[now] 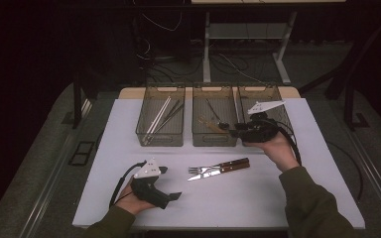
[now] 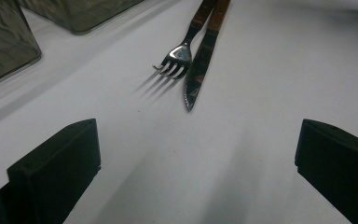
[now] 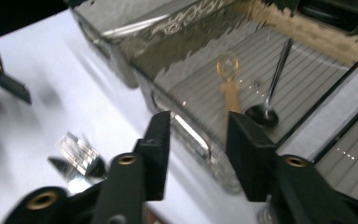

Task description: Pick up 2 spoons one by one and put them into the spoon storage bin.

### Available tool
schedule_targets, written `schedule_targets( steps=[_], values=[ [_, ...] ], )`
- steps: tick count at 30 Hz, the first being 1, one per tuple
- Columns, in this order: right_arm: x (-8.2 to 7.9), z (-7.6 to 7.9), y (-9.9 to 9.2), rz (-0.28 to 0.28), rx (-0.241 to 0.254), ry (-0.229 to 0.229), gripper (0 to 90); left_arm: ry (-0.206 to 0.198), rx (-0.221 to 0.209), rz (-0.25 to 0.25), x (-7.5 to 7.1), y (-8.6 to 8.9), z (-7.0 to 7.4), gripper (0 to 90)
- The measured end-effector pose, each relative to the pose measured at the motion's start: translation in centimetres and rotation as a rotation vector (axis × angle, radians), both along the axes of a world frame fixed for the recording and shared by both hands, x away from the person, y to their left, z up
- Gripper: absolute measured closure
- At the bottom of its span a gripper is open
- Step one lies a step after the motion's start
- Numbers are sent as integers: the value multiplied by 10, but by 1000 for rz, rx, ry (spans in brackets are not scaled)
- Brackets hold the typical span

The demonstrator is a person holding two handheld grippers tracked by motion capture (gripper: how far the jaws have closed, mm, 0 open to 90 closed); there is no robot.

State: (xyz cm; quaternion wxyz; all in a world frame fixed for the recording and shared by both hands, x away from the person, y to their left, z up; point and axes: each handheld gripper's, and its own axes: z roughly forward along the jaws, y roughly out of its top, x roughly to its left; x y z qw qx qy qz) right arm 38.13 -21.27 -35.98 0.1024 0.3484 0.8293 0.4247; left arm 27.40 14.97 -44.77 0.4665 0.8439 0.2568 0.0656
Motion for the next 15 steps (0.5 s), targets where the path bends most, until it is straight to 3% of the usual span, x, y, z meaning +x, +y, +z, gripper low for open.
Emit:
schedule_targets(
  steps=[7,12,15],
  values=[
    [-12,-13,-13,-1,14,11,790,-2,9,0,0,0,0,0],
    [-19,-23,-23,3,-9,23,887,-2,10,1,0,0,0,0],
    [-21,-28,-30,0,-2,36,900,-4,12,0,0,0,0,0]
  ],
)
